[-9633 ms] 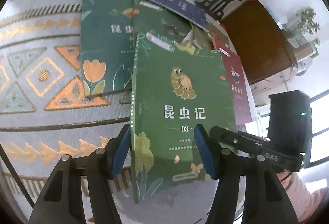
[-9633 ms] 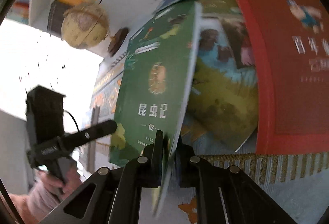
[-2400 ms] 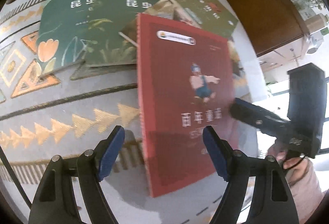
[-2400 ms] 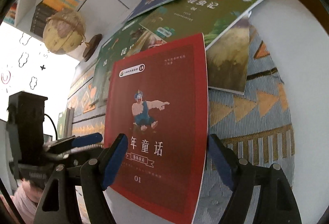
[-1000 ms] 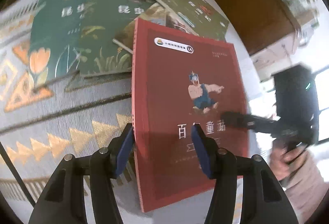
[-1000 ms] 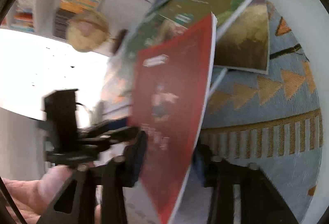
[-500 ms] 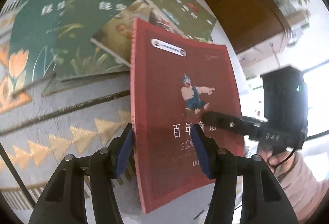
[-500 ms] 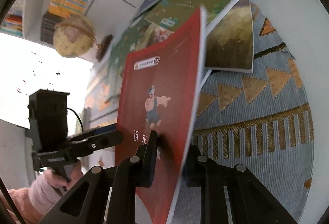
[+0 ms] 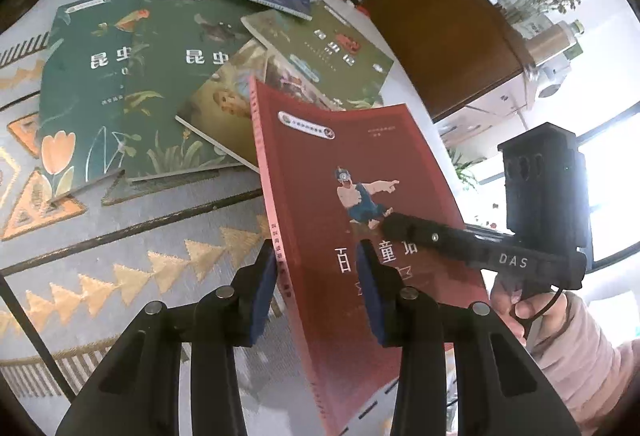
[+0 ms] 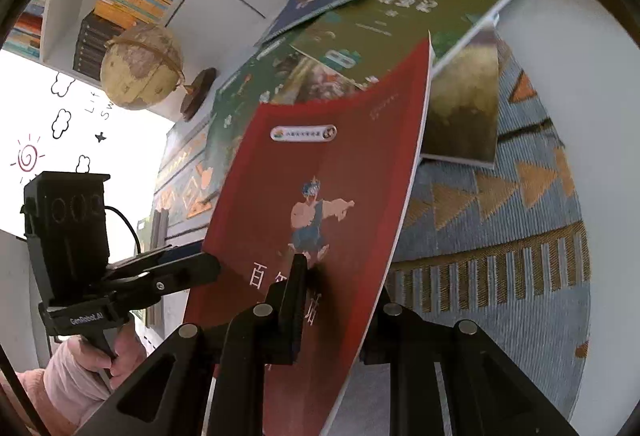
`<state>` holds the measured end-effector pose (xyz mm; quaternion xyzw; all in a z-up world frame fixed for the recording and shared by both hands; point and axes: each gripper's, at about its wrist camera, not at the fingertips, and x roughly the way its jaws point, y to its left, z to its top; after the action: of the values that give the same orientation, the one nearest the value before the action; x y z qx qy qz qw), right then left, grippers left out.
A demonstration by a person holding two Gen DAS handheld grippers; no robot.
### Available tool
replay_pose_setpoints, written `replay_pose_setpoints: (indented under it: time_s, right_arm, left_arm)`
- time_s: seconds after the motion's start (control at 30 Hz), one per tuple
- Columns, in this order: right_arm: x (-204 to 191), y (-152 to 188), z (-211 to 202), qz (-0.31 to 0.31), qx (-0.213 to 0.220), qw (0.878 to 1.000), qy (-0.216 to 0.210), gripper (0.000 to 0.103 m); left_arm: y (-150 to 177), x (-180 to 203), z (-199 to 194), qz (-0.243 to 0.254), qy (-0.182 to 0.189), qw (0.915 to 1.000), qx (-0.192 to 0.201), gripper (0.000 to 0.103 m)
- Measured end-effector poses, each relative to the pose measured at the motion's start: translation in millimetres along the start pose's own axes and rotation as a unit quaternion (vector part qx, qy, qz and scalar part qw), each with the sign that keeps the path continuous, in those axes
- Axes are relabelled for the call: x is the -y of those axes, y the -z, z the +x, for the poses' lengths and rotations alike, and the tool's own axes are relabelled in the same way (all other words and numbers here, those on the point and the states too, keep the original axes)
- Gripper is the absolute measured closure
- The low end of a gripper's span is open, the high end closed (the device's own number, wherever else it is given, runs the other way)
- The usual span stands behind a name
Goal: Organize books
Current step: 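Lift the red book with both grippers and carry it beside the green book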
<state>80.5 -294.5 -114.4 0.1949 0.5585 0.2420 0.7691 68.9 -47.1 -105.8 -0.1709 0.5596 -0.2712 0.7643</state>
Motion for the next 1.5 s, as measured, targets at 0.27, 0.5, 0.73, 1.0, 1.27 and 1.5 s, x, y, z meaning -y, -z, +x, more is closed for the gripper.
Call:
replay_pose_setpoints:
  time_s: [0.27, 0.5, 0.73, 1.0, 1.27, 1.5]
  right_arm:
    - [-44, -3, -16, -0.041, 0.034, 0.997, 0.06, 0.086]
    - [-68, 8, -24, -0.066, 0.041, 0.996, 0.032, 0.086]
    - [-100, 23, -23, -0.108, 0.031, 0.994, -0.003, 0.086]
    - [-141, 34, -11, -0.142, 0.021, 0.989, -0.024, 0.087]
    - [-177, 43, 2, -0.171, 0.009, 0.984, -0.045, 0.087]
    - [-208, 51, 19, -0.188, 0.0, 0.98, -0.067, 0.087]
  left_arm:
    - [4, -4, -26, -0.014, 0.009, 0.9993, 0.034, 0.068]
    - [15, -13, -53, -0.027, 0.015, 0.9976, 0.062, 0.068]
    - [31, -30, -77, -0.049, 0.018, 0.995, 0.086, 0.068]
    - [49, -50, -110, -0.07, 0.009, 0.991, 0.114, 0.068]
    - [69, -66, -144, -0.081, -0.013, 0.987, 0.138, 0.068]
    - [86, -83, -175, -0.089, -0.039, 0.9832, 0.154, 0.068]
